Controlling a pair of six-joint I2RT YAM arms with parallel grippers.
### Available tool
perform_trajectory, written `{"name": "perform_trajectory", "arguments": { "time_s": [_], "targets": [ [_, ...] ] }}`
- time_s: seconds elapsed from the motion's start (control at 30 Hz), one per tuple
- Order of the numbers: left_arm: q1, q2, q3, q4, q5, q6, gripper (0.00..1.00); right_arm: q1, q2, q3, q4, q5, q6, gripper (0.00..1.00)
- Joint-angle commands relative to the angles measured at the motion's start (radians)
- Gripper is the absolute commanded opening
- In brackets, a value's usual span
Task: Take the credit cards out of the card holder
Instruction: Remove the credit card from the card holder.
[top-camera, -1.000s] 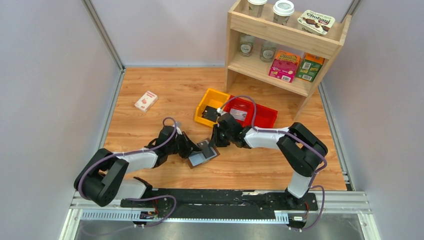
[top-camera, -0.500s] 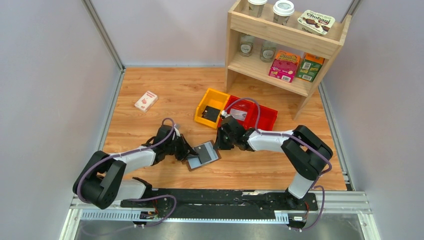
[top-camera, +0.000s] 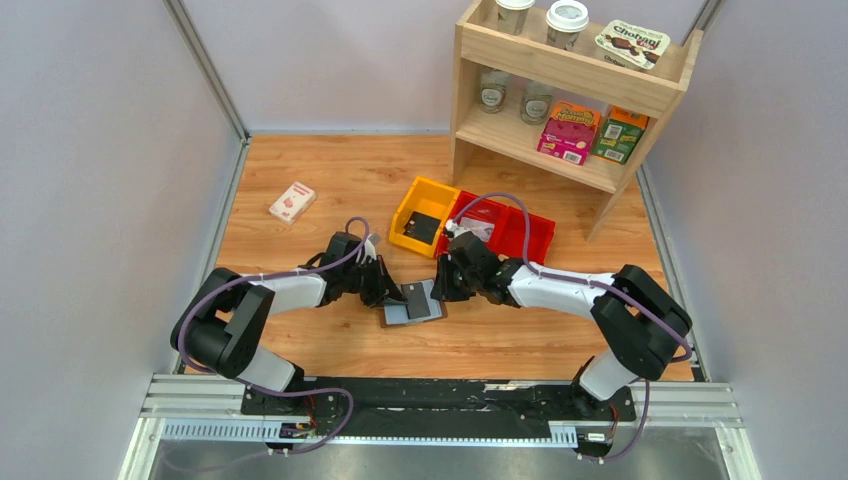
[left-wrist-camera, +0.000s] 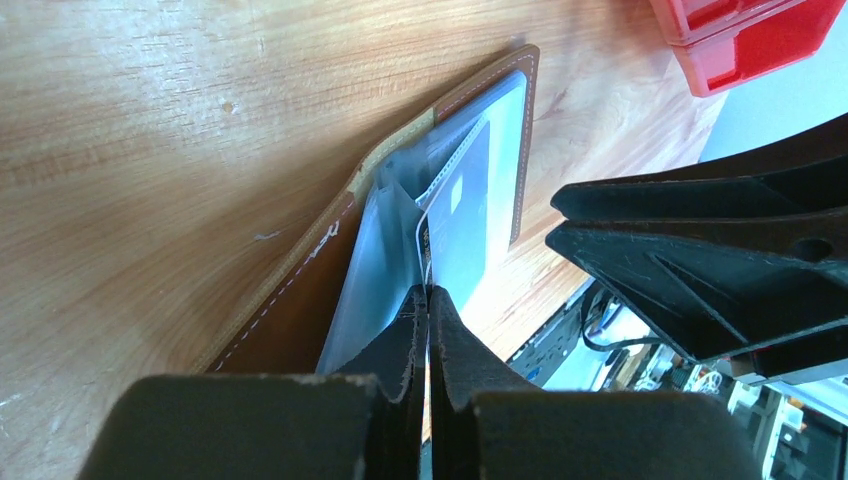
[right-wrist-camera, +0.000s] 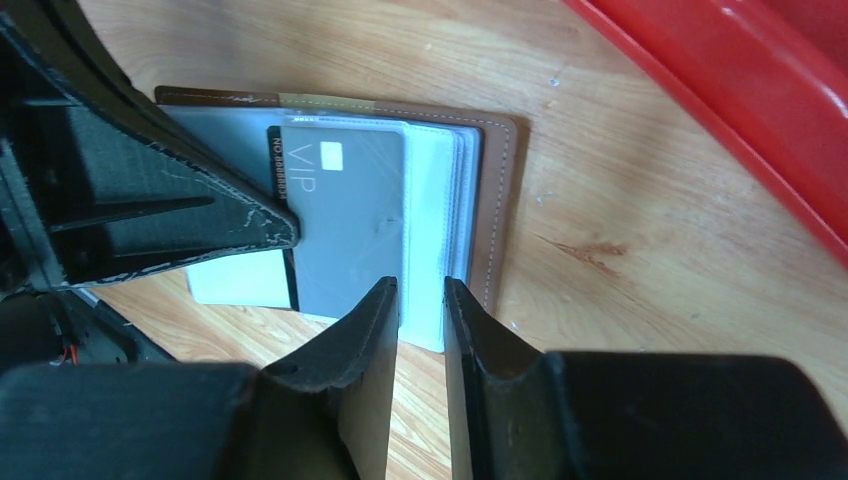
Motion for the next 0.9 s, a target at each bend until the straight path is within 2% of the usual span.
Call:
{"name": "perform_trajectory", "arguments": {
  "time_s": [0.0, 0.1, 0.3, 0.53, 0.87],
  "targets": [
    [0.002, 0.023, 0.017, -0.007, 0.010, 0.049, 0.00, 0.008, 0.023, 0.050, 0.045, -0.044, -0.032, 0.27],
    [0.002, 0.029, 0.009, 0.006, 0.010, 0.041, 0.00, 0.008, 0.065, 0.061, 0.076, -0.081, -0.034, 0.27],
    [0.002, 0.032, -0.013, 0.005, -0.005, 0.019, 0.00, 0.005, 0.118, 0.049, 0.117, -0.116, -0.025, 0.20],
    [0.002, 0.009, -0.050, -0.006, -0.060, -0.025, 0.02, 0.000, 0.168, -0.011, 0.010, -0.072, 0.004, 0.12],
    [0.004, -0.048, -0.089, -0.027, -0.094, -0.068, 0.02, -0.008, 0.162, -0.099, -0.044, -0.001, 0.057, 0.00]
  ]
}}
